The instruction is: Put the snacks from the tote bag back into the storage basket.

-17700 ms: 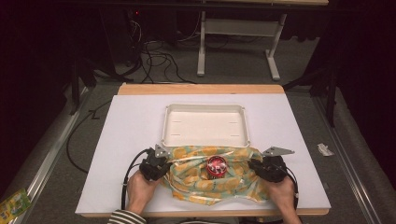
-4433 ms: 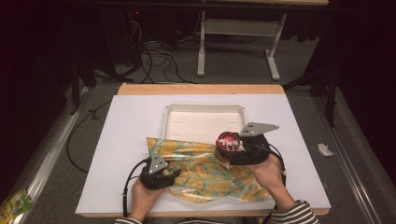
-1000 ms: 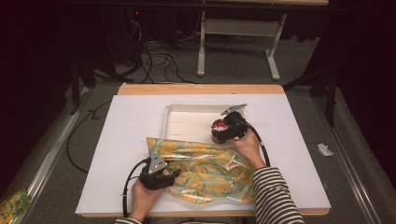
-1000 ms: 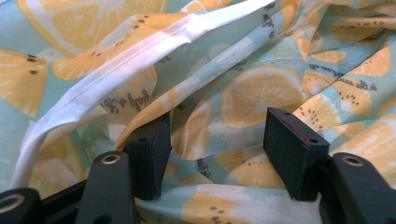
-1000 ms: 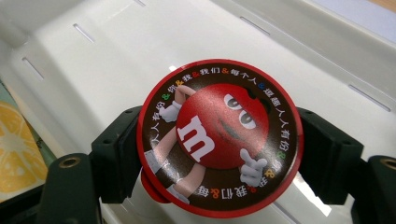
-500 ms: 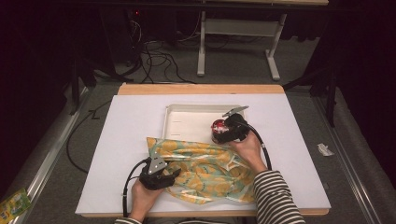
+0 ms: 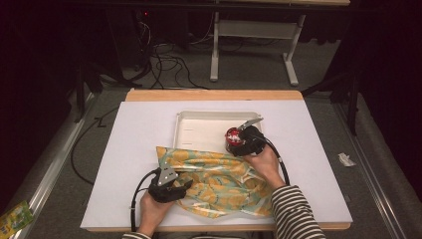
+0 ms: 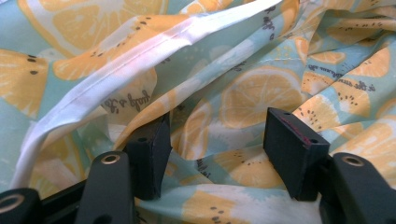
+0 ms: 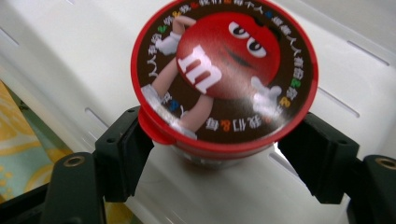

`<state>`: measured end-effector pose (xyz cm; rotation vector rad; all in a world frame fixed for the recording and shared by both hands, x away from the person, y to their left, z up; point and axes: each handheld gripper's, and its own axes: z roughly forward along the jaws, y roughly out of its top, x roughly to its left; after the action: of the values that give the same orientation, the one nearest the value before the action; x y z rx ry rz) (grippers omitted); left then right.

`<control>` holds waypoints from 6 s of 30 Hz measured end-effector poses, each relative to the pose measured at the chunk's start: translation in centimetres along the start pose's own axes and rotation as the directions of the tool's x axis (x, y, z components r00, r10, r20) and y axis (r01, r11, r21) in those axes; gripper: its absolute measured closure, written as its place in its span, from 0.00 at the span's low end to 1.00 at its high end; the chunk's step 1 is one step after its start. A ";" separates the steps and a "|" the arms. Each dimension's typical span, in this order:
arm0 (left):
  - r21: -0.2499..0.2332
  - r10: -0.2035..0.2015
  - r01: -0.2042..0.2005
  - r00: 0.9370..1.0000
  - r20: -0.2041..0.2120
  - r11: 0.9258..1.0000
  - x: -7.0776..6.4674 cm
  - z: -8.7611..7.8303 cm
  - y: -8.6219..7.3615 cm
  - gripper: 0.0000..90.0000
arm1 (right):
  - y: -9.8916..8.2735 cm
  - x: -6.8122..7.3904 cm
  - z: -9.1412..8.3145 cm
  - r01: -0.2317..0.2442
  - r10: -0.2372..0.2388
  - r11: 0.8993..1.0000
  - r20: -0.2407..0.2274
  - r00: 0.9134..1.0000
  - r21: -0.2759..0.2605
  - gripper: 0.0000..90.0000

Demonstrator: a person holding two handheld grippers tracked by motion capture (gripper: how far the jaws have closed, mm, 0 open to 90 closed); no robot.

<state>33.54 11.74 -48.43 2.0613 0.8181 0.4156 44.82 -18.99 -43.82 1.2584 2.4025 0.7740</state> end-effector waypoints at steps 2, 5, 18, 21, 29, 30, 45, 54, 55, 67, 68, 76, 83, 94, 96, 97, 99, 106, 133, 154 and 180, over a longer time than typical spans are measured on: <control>0.000 0.001 -0.001 1.000 0.000 1.000 0.0 0.0 0.0 0.47 | 0.0 0.0 0.0 -0.003 0.003 1.000 -0.001 1.000 0.001 0.30; -0.005 -0.002 0.002 1.000 0.001 1.000 0.0 0.0 0.0 0.47 | 0.0 0.1 0.0 -0.004 0.004 1.000 0.009 1.000 0.005 0.31; -0.006 0.001 -0.001 1.000 -0.001 1.000 0.0 -0.1 0.0 0.47 | -0.1 -0.5 0.5 -0.020 0.020 0.999 0.011 1.000 0.026 0.38; -0.007 0.002 -0.002 1.000 -0.001 1.000 0.0 -0.1 0.0 0.47 | 0.0 -0.7 0.6 -0.035 0.035 0.999 0.012 0.999 0.018 0.40; -0.011 0.004 -0.004 1.000 -0.005 1.000 -0.1 -0.1 0.0 0.47 | 0.2 -1.3 1.3 -0.062 0.061 0.998 0.027 0.998 0.016 0.45; -0.013 0.004 -0.004 1.000 -0.002 1.000 -0.1 -0.1 0.0 0.47 | 0.2 -1.3 1.3 -0.068 0.067 0.998 0.030 0.997 0.011 0.46; -0.022 -0.010 0.011 1.000 0.019 1.000 0.1 -0.2 0.0 0.47 | 0.0 -1.7 0.4 -0.100 0.101 0.995 0.025 0.995 -0.021 0.47; -0.031 -0.012 0.013 1.000 0.029 0.999 0.0 -0.3 0.1 0.48 | -0.4 -1.8 -2.1 -0.091 0.092 0.993 0.006 0.996 -0.081 0.46; -0.030 -0.008 0.009 1.000 0.028 1.000 -0.1 -0.4 0.1 0.48 | -0.5 -1.8 -2.4 -0.094 0.094 0.991 -0.001 0.996 -0.090 0.46; -0.036 -0.006 0.008 0.999 0.044 0.999 -0.6 -0.7 0.3 0.47 | -2.6 -1.9 -5.3 -0.113 0.114 0.979 -0.007 0.993 -0.167 0.46; -0.042 -0.005 0.007 0.999 0.047 0.999 -0.6 -0.8 0.3 0.47 | -2.8 -1.8 -5.4 -0.115 0.115 0.979 -0.009 0.993 -0.168 0.46; -0.047 -0.010 0.012 0.998 0.054 0.999 -0.6 -1.1 0.3 0.47 | -4.3 -1.5 -6.8 -0.126 0.124 0.968 -0.023 0.992 -0.215 0.44; -0.053 -0.018 0.021 0.998 0.061 0.998 -0.6 -1.2 0.3 0.47 | -5.3 -1.3 -7.9 -0.141 0.138 0.955 -0.029 0.990 -0.263 0.42; -0.061 -0.018 0.021 0.998 0.063 0.998 -0.6 -1.5 0.5 0.46 | -7.0 -0.9 -9.4 -0.147 0.152 0.942 -0.009 0.988 -0.302 0.36; -0.060 -0.017 0.020 0.998 0.063 0.998 -0.6 -1.6 0.5 0.46 | -7.1 -0.9 -9.4 -0.156 0.165 0.941 0.006 0.986 -0.301 0.35; -0.062 -0.019 0.023 0.998 0.064 0.998 -0.6 -1.6 0.5 0.46 | -7.3 -0.8 -9.5 -0.163 0.177 0.944 0.021 0.984 -0.288 0.33; -0.064 -0.020 0.024 0.998 0.064 0.998 -0.7 -1.7 0.6 0.46 | -7.6 -0.7 -9.6 -0.170 0.181 0.943 0.013 0.983 -0.288 0.31; -0.073 -0.014 0.019 0.998 0.067 0.997 -0.8 -2.0 0.8 0.46 | -8.5 -0.6 -9.8 -0.186 0.193 0.933 -0.007 0.981 -0.308 0.27; -0.126 -0.038 0.048 0.996 0.083 0.991 -0.5 -4.1 1.3 0.46 | -12.4 -1.4 -11.7 -0.230 0.237 0.887 -0.031 0.971 -0.400 0.18; -0.158 -0.079 0.089 0.994 0.070 0.983 0.9 -5.8 1.2 0.46 | -14.3 -2.4 -12.7 -0.249 0.257 0.880 -0.034 0.966 -0.405 0.26; -0.180 -0.137 0.138 0.990 0.019 0.974 3.5 -7.6 0.8 0.46 | -16.4 -4.2 -12.9 -0.307 0.327 0.861 -0.022 0.945 -0.407 0.38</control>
<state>32.23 18.36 -43.42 1.8254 0.8811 0.3916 29.91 -34.11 -43.09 1.4824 1.8760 1.2461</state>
